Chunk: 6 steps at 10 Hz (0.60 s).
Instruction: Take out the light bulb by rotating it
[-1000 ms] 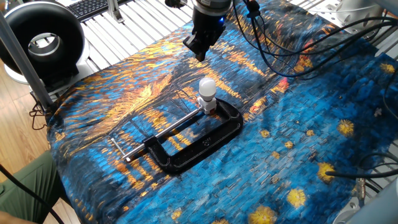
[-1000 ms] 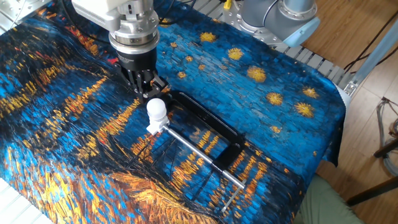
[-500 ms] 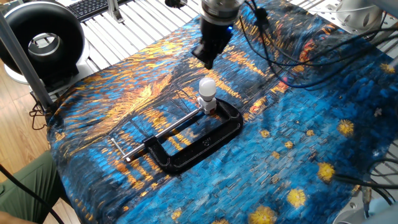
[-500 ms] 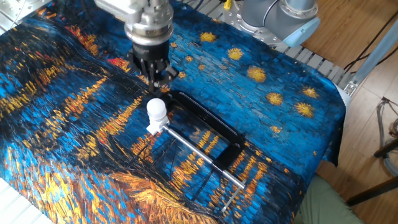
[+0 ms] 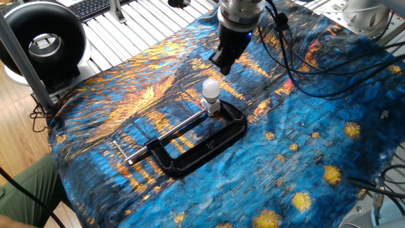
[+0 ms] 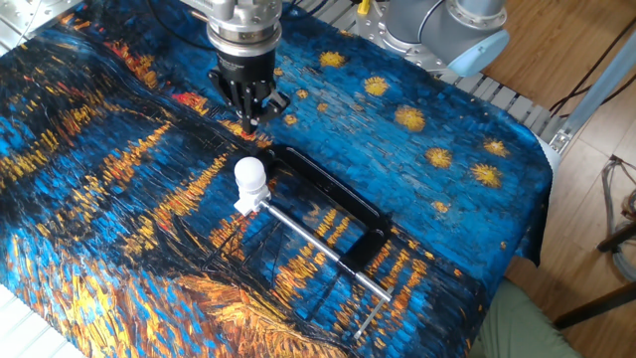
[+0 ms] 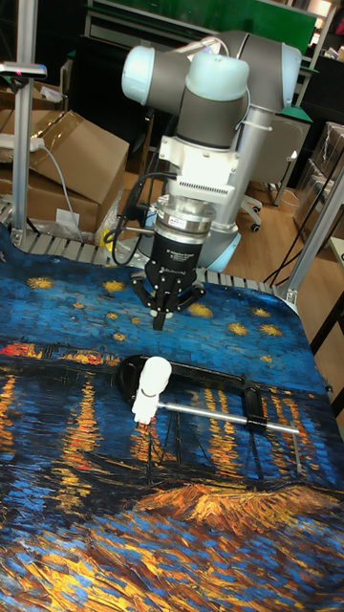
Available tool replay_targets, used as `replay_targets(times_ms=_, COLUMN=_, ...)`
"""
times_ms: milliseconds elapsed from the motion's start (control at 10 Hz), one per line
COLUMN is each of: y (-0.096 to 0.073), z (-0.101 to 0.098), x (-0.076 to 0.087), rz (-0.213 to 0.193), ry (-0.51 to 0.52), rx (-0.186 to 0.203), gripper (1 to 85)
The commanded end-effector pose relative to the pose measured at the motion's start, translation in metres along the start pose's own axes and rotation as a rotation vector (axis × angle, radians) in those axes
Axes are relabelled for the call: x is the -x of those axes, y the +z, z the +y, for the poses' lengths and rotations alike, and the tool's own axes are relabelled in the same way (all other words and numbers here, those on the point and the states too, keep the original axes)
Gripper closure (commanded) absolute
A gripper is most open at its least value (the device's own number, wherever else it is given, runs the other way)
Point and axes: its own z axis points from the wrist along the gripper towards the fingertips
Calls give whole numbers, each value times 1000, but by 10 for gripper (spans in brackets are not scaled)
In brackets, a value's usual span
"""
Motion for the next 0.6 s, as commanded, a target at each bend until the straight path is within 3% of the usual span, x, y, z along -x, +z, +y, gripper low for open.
replay_targets(times_ms=0, y=0, z=-6, x=2, rz=-21, ry=-70, rx=-13, gripper=497)
replay_targets(times_ms=100, y=0, z=-14, x=-4, rz=4, ry=-137, rx=-44, gripper=373)
replay_targets(times_ms=500, y=-1, z=0, x=-21, rz=68, ry=-87, rx=15, gripper=350)
